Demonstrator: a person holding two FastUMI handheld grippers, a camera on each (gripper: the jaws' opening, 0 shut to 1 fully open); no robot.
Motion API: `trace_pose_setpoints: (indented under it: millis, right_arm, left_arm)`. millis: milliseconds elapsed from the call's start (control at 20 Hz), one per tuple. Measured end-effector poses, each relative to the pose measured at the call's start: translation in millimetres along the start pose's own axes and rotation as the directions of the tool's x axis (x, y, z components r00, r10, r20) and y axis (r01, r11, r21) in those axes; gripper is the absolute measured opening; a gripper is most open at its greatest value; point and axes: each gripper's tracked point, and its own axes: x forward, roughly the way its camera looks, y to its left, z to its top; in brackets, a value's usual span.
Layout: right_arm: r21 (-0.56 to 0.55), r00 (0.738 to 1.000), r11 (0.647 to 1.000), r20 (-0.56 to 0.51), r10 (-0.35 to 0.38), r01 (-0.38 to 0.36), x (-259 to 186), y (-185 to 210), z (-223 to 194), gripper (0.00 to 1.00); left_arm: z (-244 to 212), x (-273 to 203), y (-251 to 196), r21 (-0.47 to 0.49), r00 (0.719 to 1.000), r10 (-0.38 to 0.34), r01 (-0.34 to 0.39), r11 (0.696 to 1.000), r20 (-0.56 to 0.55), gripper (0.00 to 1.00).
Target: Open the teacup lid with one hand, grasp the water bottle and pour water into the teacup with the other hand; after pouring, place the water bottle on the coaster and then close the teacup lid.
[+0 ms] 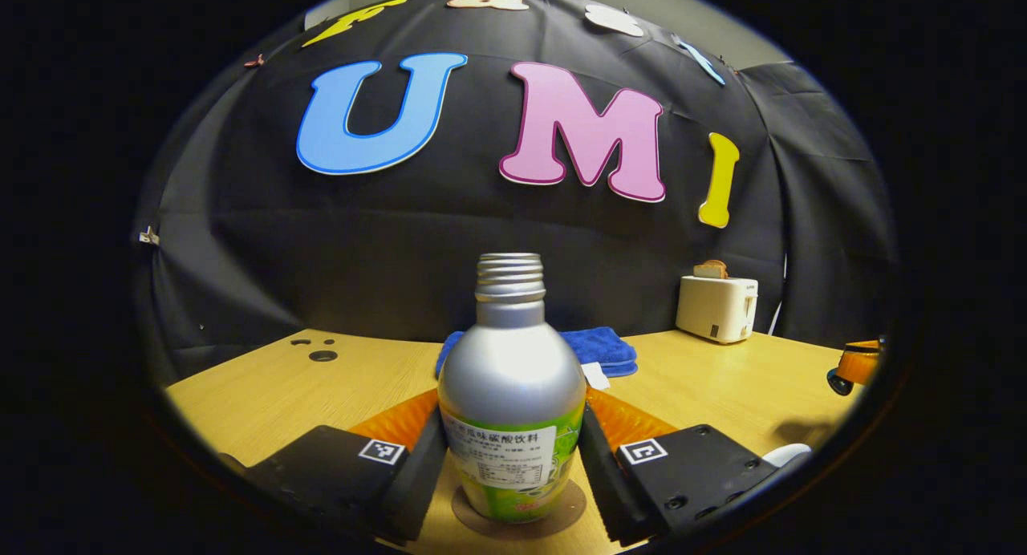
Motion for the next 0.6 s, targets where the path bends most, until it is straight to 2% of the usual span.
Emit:
trace_pose_setpoints:
  millis: [200,300,350,500,600]
  right_arm:
    - [0.0,1.0,1.0,0.0,0.0,0.0,0,0,0,0.28]
    - [0.0,1.0,1.0,0.0,0.0,0.0,0,0,0,0.28]
    - [0.0,1.0,1.0,0.0,0.0,0.0,0,0,1,0.28]
    - [0.0,1.0,1.0,0.0,0.0,0.0,0,0,0,0.28]
    - [0.0,1.0,1.0,0.0,0.0,0.0,0,0,1,0.28]
  left_arm:
    - [1,-5,-8,-0.004,1.0,-0.024,0.024,1.0,-0.004,0.83]
    - [5,-12,-6,-0.012,1.0,-0.014,0.014,1.0,0.0,0.99]
    - [4,-17,-6,-0.01,1.0,-0.008,0.008,1.0,-0.005,0.95]
    - [-4,-42,-7,0.0,0.999,-0.018,0.018,1.0,-0.04,0.95]
    - [-2,-65,-5,-0.008,1.0,-0.017,0.017,1.0,-0.021,0.95]
